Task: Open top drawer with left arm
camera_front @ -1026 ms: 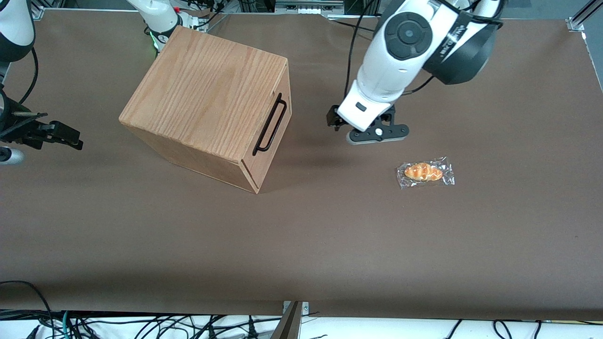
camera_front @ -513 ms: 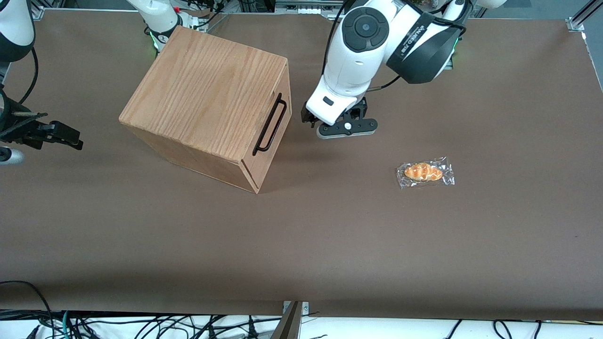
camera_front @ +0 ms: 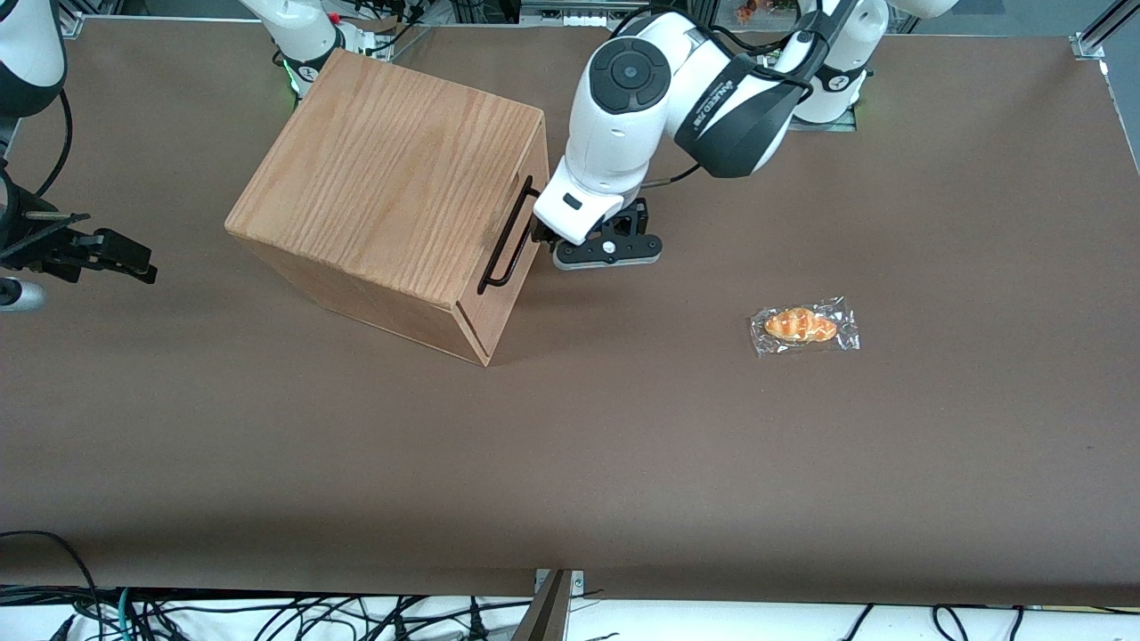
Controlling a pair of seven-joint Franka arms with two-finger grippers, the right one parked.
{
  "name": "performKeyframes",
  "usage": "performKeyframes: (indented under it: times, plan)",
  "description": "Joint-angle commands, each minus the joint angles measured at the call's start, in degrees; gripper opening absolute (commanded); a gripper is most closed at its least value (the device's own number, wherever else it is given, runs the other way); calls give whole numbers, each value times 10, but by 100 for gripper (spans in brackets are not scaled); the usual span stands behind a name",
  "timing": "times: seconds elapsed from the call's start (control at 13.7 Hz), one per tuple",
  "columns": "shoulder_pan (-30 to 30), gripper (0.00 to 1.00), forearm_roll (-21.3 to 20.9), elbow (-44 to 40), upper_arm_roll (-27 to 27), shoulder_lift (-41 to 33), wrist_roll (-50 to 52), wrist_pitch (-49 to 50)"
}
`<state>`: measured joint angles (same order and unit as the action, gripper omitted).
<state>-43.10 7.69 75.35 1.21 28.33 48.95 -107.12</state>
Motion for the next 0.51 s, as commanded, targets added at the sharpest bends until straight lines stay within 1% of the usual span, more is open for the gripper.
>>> performKeyframes:
  times: [0.0,0.44]
  plan:
    - [-14,100,10,-23,7,15,3,-3]
    - [-29,100,10,-24,7,40,-4,-20]
